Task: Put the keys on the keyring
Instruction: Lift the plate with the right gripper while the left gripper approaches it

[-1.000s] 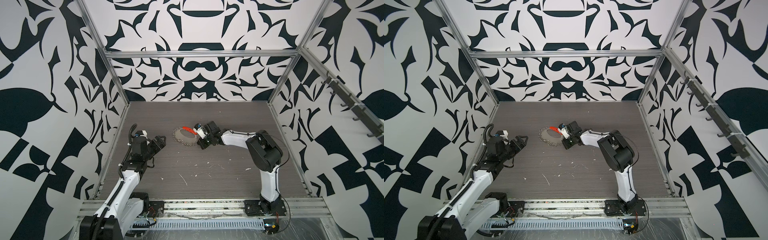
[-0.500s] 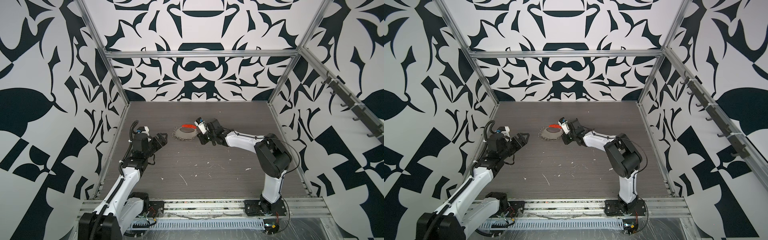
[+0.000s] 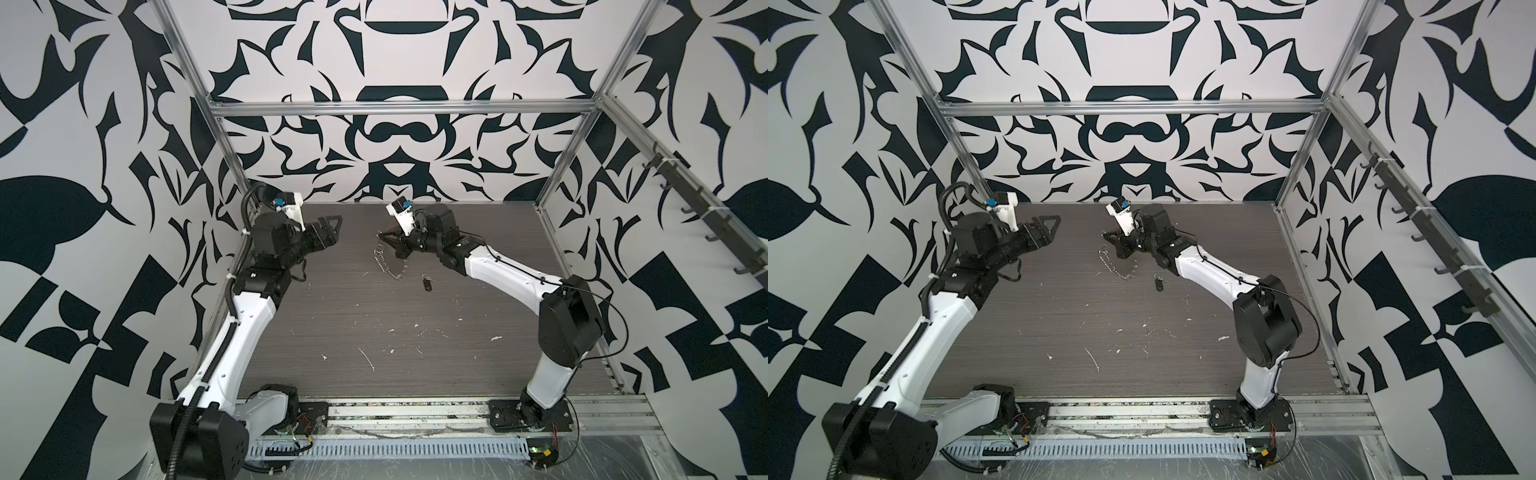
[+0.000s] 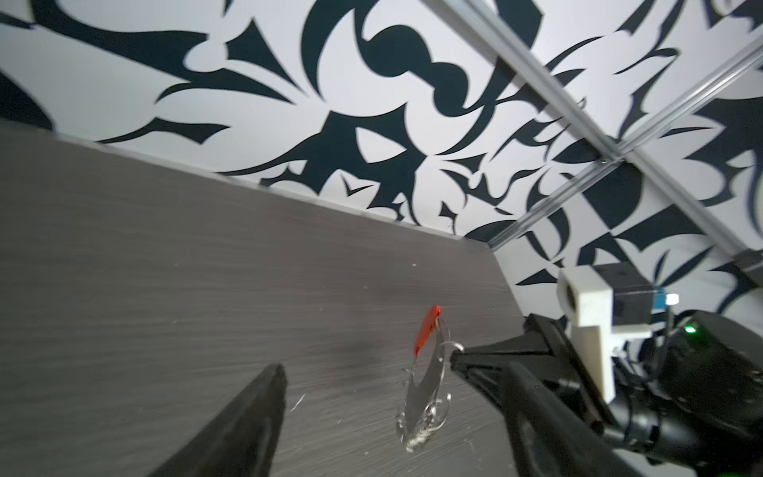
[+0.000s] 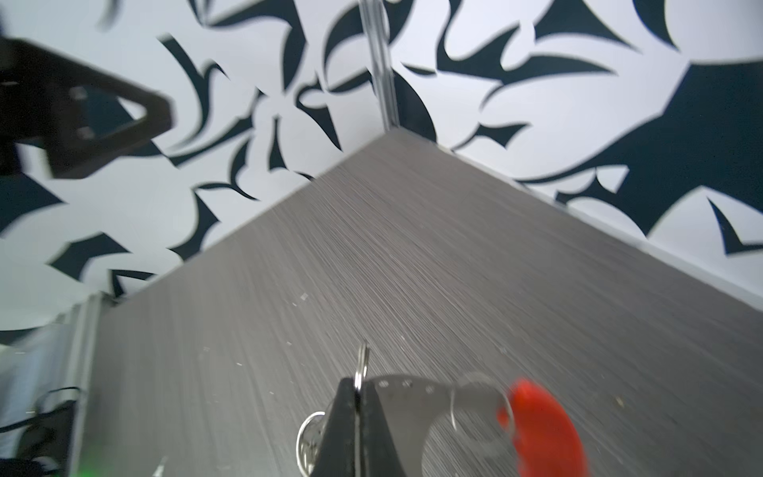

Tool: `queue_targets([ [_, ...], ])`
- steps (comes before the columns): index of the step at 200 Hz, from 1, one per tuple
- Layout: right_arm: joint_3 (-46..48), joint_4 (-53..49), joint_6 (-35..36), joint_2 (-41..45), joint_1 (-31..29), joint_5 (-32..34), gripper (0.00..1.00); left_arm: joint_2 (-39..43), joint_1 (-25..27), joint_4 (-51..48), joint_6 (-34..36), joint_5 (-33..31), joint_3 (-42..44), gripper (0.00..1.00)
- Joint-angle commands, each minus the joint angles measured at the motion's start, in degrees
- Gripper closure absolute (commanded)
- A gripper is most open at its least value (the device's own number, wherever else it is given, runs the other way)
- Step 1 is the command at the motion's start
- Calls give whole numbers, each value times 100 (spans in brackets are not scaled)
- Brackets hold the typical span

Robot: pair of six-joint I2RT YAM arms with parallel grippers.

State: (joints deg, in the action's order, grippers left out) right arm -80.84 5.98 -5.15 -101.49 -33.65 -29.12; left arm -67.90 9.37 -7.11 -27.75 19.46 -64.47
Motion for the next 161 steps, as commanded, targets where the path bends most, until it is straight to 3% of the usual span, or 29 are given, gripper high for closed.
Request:
queue_targets([
  [1, -280, 726, -444, 225, 186, -900, 100, -367, 13, -497, 171, 1232, -422, 29],
  [20, -212, 1344, -987, 235, 338, -1249, 100, -470, 13, -197, -27, 1512, -537, 38],
  [45, -117, 1974, -1560, 235, 445, -1528, 100, -470, 13, 190, -242, 1655, -532, 41],
  [102, -173, 2352, -1830, 72, 484, -1552, 100, -1054, 13, 305, -158, 1606, -685, 44],
  [118, -281, 2357, -1890, 18, 485, -1601, 100, -1187, 10, 361, -134, 1556, -675, 43],
  [161, -439, 2302, -1990, -64, 486, -1814, 100, -1230, 13, 726, -265, 1486, -543, 27],
])
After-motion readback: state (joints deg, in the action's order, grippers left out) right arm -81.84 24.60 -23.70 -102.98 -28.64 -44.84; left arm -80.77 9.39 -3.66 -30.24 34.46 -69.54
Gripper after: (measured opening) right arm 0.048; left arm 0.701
